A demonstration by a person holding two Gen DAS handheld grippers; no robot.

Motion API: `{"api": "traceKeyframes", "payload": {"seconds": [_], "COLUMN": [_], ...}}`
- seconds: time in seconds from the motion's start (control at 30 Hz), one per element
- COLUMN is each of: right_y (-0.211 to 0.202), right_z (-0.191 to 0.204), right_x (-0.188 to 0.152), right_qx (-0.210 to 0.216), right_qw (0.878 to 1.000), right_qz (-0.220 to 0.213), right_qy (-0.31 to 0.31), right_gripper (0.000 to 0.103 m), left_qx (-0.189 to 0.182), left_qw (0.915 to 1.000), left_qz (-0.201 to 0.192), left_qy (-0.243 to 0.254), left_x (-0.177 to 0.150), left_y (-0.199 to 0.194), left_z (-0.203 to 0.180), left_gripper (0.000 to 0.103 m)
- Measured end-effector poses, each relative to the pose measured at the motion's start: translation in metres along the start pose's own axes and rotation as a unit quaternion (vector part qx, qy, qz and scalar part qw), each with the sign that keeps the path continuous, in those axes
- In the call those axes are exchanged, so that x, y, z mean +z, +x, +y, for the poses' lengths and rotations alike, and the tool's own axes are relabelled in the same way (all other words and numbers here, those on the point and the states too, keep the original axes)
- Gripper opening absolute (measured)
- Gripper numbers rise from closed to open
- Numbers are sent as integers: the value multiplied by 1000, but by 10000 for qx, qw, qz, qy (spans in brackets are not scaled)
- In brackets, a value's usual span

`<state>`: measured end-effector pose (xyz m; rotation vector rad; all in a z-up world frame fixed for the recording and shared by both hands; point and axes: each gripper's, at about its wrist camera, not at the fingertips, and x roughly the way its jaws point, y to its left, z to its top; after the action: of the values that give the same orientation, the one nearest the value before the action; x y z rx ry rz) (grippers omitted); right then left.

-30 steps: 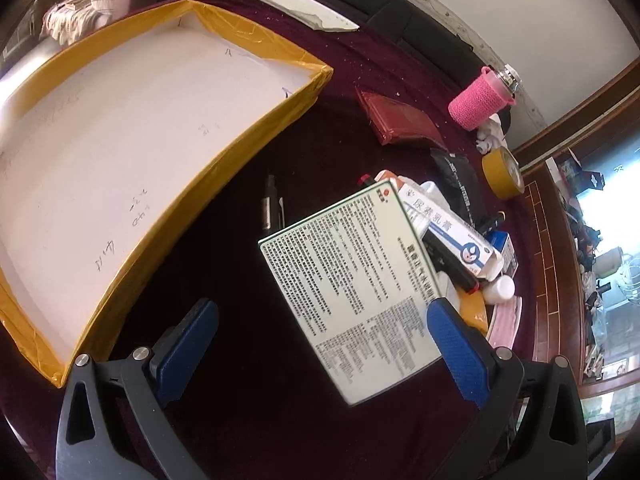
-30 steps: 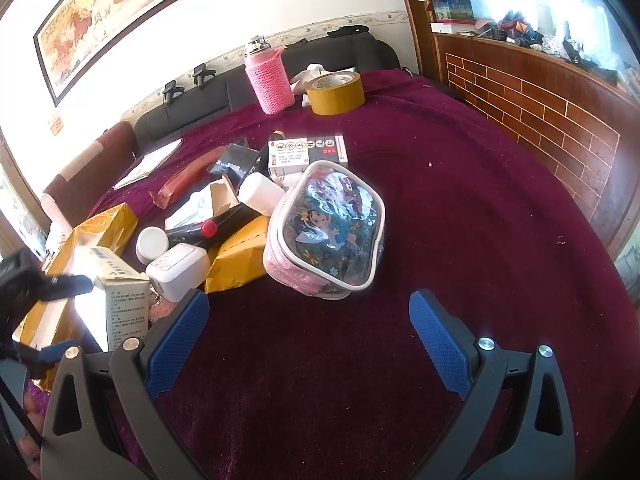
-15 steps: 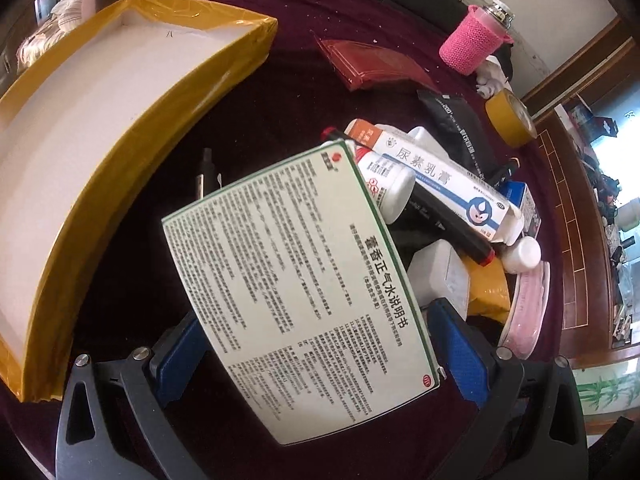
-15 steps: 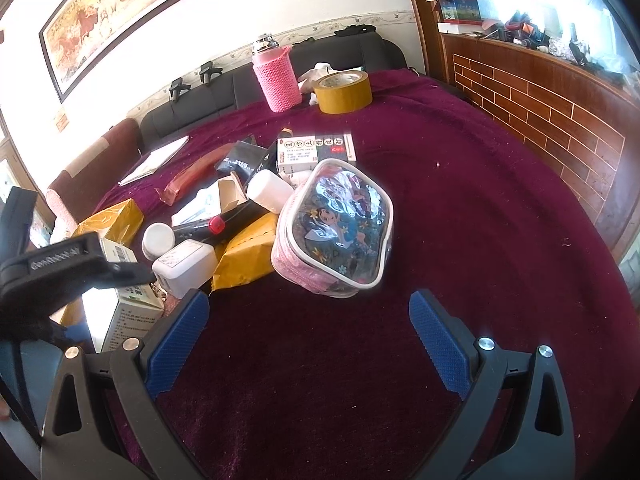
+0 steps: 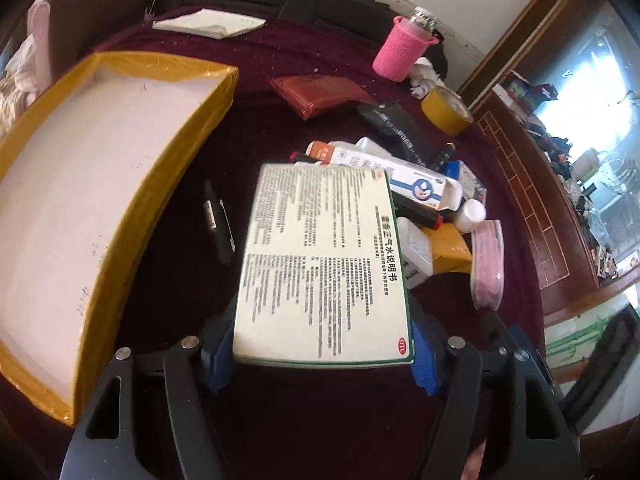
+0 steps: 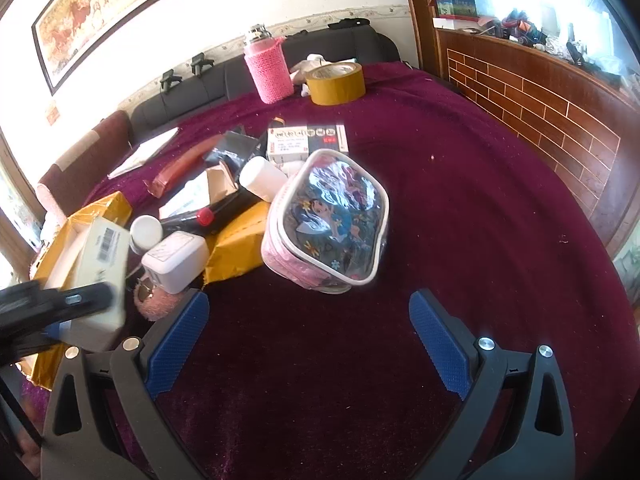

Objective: Organize objects
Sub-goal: 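Hold the box above the tray with the left tool while the right tool reaches the white pill bottle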

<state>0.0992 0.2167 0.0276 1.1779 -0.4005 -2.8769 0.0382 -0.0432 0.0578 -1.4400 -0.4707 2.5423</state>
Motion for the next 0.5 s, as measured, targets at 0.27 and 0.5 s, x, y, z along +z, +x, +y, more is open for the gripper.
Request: {"api": "traceKeyframes", "payload": {"seconds": [0.27, 0.5], "right_y": [11, -75], "right_z": [-3, 22], "right_x": [-1, 79], "right_qx": [-272, 183], "right_qw": [9992, 9994], "right_qz": [289, 228], "right_qy": [91, -189], "right_gripper": [101, 97], "left_qx": [-292, -21], "left_qw": [9920, 9789], "left_qz": [-1117, -1663], "left_qy": [520, 1184], "left_x": [-1, 39], "left_y": [-103, -207], "left_z": [27, 56], "left_gripper": [65, 65]}}
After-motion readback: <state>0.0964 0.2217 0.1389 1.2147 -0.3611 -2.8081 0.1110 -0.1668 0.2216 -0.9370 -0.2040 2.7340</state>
